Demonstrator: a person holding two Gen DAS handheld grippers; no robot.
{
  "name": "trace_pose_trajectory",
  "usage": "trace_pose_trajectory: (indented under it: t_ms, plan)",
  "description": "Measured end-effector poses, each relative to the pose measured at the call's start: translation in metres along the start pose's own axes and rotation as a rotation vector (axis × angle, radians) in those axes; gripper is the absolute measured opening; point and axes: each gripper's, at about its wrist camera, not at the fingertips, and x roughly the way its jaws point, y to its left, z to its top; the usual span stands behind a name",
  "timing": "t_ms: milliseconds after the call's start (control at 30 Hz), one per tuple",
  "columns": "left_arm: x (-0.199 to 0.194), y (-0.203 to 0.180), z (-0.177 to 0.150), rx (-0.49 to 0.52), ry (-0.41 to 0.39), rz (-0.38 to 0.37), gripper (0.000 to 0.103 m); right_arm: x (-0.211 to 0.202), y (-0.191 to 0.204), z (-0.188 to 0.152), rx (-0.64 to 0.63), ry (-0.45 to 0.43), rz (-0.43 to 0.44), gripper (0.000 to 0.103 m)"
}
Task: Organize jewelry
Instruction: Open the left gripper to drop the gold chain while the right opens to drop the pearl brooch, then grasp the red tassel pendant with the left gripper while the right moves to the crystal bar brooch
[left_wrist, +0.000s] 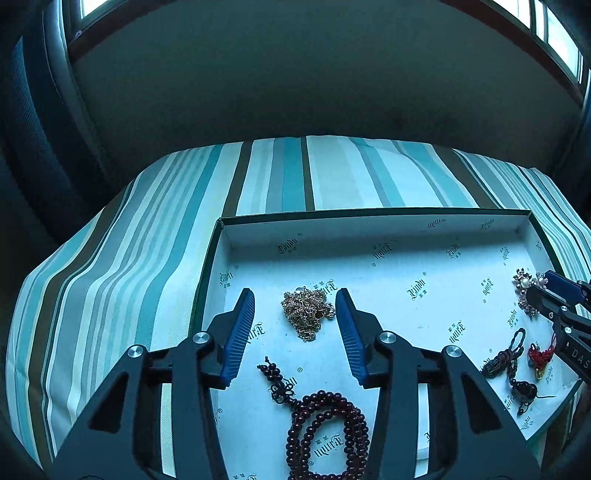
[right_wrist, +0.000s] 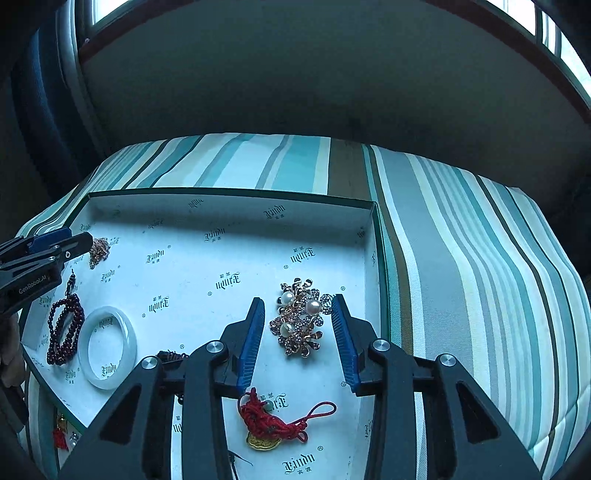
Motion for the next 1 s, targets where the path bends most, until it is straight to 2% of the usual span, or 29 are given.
trace_pose_trajectory:
  t_ms: [233, 500, 733, 1000]
  plan:
    - [-0.026, 0.001, -0.006, -0.011, -0.039, -0.015, 0.047, -0.034, 0.003, -0.002, -0.003, -0.058, 0.005, 0.038]
    - [-0.072, 0.003, -0.032, -0.003, -0.079, -0.025, 0.047, -0.081, 0.012, -0.027, -0.011, -0.090, 0.013, 0.038]
    - [-0.101, 0.005, -0.066, 0.002, -0.068, -0.024, 0.046, -0.099, 0.020, -0.061, -0.021, -0.044, 0.023, 0.038]
    - [-0.116, 0.003, -0.104, 0.014, -0.024, -0.027, 0.045, -0.107, 0.026, -0.105, -0.013, 0.031, 0.036, 0.037]
